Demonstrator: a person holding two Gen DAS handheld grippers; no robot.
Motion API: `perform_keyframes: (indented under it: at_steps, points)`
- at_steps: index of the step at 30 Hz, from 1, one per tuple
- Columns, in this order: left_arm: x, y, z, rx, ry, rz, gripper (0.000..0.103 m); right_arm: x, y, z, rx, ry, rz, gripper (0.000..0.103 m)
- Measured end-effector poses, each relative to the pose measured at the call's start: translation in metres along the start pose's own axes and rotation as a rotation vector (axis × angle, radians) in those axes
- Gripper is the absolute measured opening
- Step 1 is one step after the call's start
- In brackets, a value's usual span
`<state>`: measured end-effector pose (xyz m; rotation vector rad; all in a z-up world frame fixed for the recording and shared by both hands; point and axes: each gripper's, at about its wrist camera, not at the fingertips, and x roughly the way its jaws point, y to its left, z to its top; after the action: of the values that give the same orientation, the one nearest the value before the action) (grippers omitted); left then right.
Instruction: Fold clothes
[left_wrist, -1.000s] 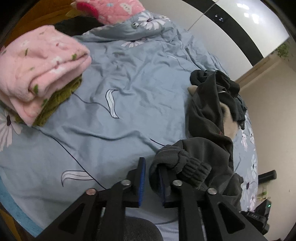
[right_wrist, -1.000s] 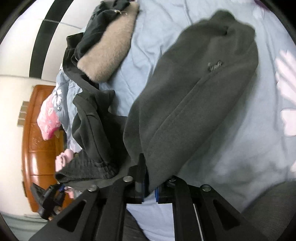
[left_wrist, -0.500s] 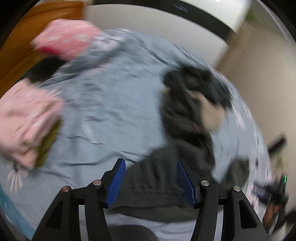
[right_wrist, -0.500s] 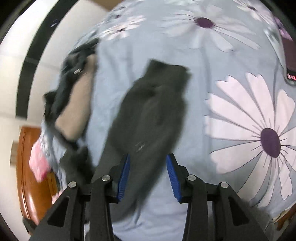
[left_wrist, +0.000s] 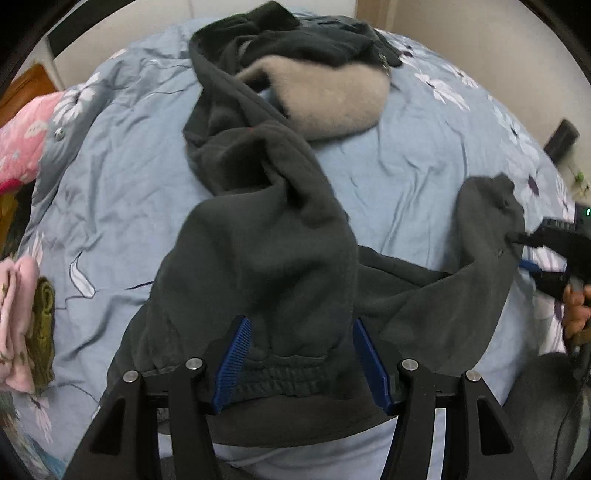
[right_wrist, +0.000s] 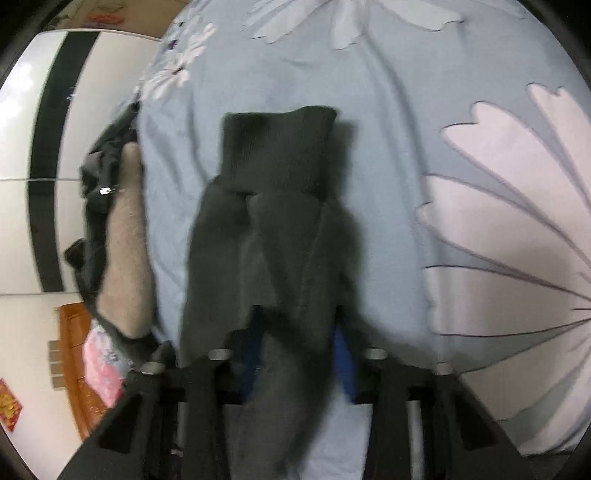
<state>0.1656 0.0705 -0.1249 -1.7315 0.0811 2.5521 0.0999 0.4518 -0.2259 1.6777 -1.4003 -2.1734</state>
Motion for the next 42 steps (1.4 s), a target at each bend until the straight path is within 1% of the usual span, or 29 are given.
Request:
perform_keyframes:
  at_steps: [2,5,6,8,9,12,15,17,18,19,20,21,23,26,28,30,33,35,38,42]
  points:
    - [0.007,-0.006,0.001,0.018,0.014,0.014,0.062,-0.013,0.002,-0.001,-0.034,-0.033,0.027,0.004]
    - [0.017,-0.012,0.000,0.019,0.035,0.023,0.062,-0.045,-0.002,-0.001,-0.060,-0.121,0.037,0.004]
    - [0.020,-0.014,-0.001,0.021,0.041,0.030,0.062,-0.052,-0.004,-0.001,-0.054,-0.147,0.033,0.003]
    - [0.025,-0.017,-0.002,0.028,0.052,0.049,0.062,-0.063,-0.010,-0.003,-0.055,-0.199,-0.009,0.003]
    - [0.028,-0.019,-0.003,0.028,0.057,0.054,0.062,-0.066,-0.013,-0.005,-0.056,-0.209,-0.027,0.003]
    - [0.034,-0.022,-0.002,0.019,0.064,0.064,0.062,-0.068,-0.022,-0.010,-0.058,-0.200,-0.062,0.003]
    - [0.039,-0.022,-0.001,0.006,0.064,0.076,0.061,-0.069,-0.022,-0.010,-0.062,-0.182,-0.071,0.004]
    - [0.039,-0.020,-0.002,0.000,0.054,0.082,0.053,-0.073,-0.021,-0.010,-0.076,-0.177,-0.069,0.004]
    - [0.039,-0.019,-0.003,-0.004,0.050,0.079,0.047,-0.074,-0.018,-0.011,-0.089,-0.176,-0.072,0.004]
    - [0.037,-0.017,-0.003,-0.009,0.044,0.079,0.038,-0.075,-0.015,-0.012,-0.103,-0.175,-0.078,0.004]
    - [0.035,-0.014,-0.004,-0.014,0.037,0.080,0.032,-0.076,-0.012,-0.012,-0.116,-0.175,-0.083,0.004]
    - [0.033,-0.012,-0.004,-0.018,0.031,0.081,0.022,-0.078,-0.009,-0.013,-0.127,-0.177,-0.087,0.004]
    - [0.022,-0.002,-0.004,-0.048,0.009,0.052,0.017,-0.080,-0.004,-0.015,-0.145,-0.180,-0.093,0.004]
    - [-0.006,0.018,-0.001,-0.087,-0.057,0.011,0.014,-0.082,0.001,-0.017,-0.162,-0.182,-0.102,0.004]
    - [-0.032,0.040,0.003,-0.123,-0.121,-0.011,0.013,-0.083,0.003,-0.017,-0.172,-0.179,-0.112,0.004]
    - [-0.059,0.074,0.007,-0.168,-0.193,0.006,0.012,-0.083,0.004,-0.018,-0.177,-0.178,-0.120,0.005]
    - [-0.085,0.124,0.013,-0.234,-0.262,0.053,0.011,-0.081,0.006,-0.018,-0.184,-0.172,-0.137,0.005]
    - [-0.089,0.157,0.022,-0.274,-0.277,0.105,0.011,-0.079,0.008,-0.018,-0.189,-0.169,-0.149,0.005]
    - [-0.085,0.199,0.031,-0.297,-0.268,0.171,0.011,-0.078,0.008,-0.017,-0.190,-0.162,-0.178,0.005]
    - [-0.053,0.238,0.048,-0.321,-0.223,0.243,0.010,-0.077,0.007,-0.017,-0.190,-0.152,-0.219,0.005]
